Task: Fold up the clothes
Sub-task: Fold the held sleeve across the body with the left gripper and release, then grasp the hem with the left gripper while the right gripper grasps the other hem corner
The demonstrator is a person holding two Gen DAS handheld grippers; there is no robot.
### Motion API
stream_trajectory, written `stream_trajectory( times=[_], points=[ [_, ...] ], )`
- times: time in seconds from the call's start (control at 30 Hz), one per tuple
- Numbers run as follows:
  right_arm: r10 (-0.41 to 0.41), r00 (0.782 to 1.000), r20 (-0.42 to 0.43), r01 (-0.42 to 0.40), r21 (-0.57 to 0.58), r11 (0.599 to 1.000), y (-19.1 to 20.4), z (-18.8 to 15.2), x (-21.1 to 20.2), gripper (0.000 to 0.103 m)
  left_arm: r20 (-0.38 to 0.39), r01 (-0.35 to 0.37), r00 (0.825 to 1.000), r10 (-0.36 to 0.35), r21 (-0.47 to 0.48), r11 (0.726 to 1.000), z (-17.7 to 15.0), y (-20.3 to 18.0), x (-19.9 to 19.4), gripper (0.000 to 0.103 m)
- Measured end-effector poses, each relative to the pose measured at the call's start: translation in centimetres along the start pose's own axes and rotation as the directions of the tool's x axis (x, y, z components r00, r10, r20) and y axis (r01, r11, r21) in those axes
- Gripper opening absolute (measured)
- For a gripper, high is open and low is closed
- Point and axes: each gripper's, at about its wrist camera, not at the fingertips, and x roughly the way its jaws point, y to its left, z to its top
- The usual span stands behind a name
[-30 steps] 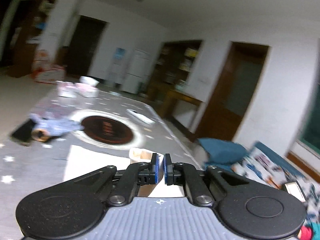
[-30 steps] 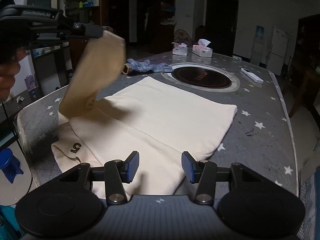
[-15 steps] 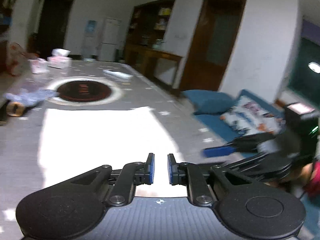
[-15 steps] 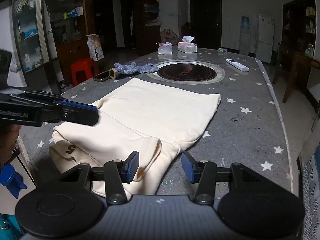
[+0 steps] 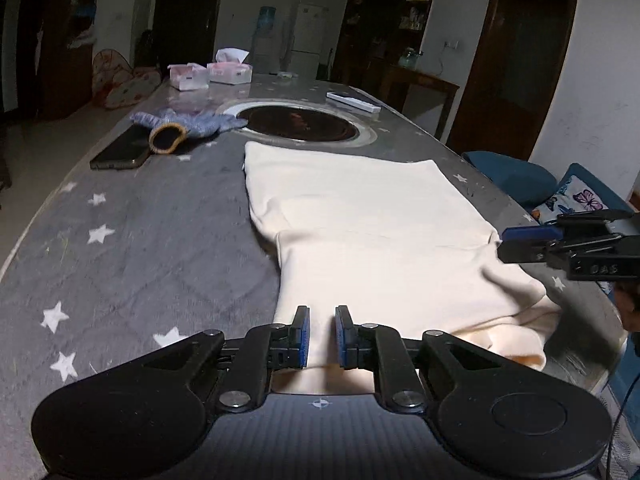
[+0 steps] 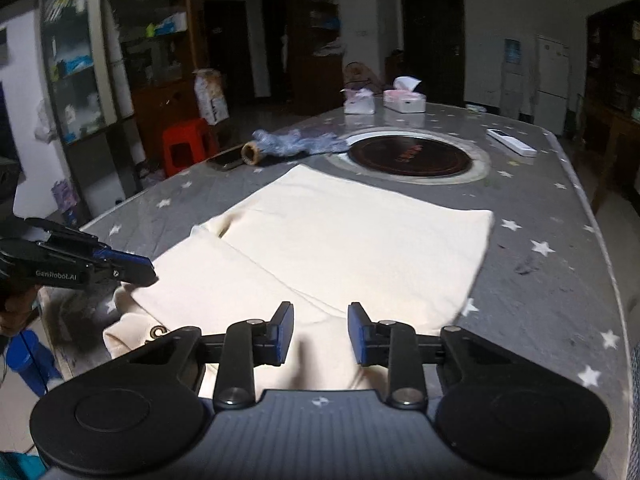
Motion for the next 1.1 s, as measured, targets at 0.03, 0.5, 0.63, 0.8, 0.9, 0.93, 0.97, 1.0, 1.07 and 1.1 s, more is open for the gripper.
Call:
stream_trajectory(
  times=[0.03,0.5,0.63,0.8,0.9,0.93,0.97,1.0,1.07,1.1],
  points=[
    [-0.001,1.000,-0.019,0.000,-0.011,1.000,0.0,0.0,0.7,0.029,0.001,0.000,1.000,0.000,0.005,1.000,0.2,0.0,-0.1,0.016],
    [0.004,0.998,-0.066,-0.009,-0.081,0.997,1.1,-0.3,1.5,0.027,0.015,0.047,0.999,-0.049,0.115,0.992,4.6,-1.9,4.7,0.016],
    [0.016,0.996,-0.088,-0.022,-0.077,0.997,0.6,-0.9,1.7,0.028,-0.005,0.025,1.000,-0.025,0.130,0.991,4.2,-1.3,5.9,0.017],
    [0.030,0.994,-0.107,-0.040,-0.092,0.995,0.2,-1.3,1.7,0.029,-0.022,0.060,0.998,-0.058,0.086,0.994,3.8,-0.5,5.8,0.017],
    [0.034,0.992,-0.118,-0.050,-0.134,0.990,0.3,-1.4,1.6,0.029,-0.033,0.074,0.997,-0.073,0.039,0.996,3.8,0.0,5.6,0.017],
    [0.038,0.992,-0.121,-0.055,-0.143,0.988,0.3,-1.5,1.5,0.029,-0.033,0.077,0.997,-0.076,0.030,0.997,3.7,0.0,5.4,0.017],
    [0.042,0.991,-0.124,-0.060,-0.151,0.987,0.2,-1.5,1.4,0.029,-0.032,0.080,0.996,-0.079,0.023,0.997,3.5,0.0,5.3,0.017],
    [0.045,0.991,-0.127,-0.066,-0.159,0.985,0.1,-1.6,1.3,0.029,-0.033,0.081,0.996,-0.080,0.025,0.996,3.3,-0.1,5.1,0.017],
    [0.051,0.990,-0.132,-0.074,-0.173,0.982,0.0,-1.8,1.0,0.029,-0.034,0.085,0.996,-0.084,0.028,0.996,2.9,-0.4,4.6,0.017],
    [0.052,0.990,-0.134,-0.076,-0.181,0.981,0.0,-2.0,0.7,0.029,-0.035,0.088,0.996,-0.087,0.028,0.996,2.6,-0.6,4.3,0.017]
  ],
)
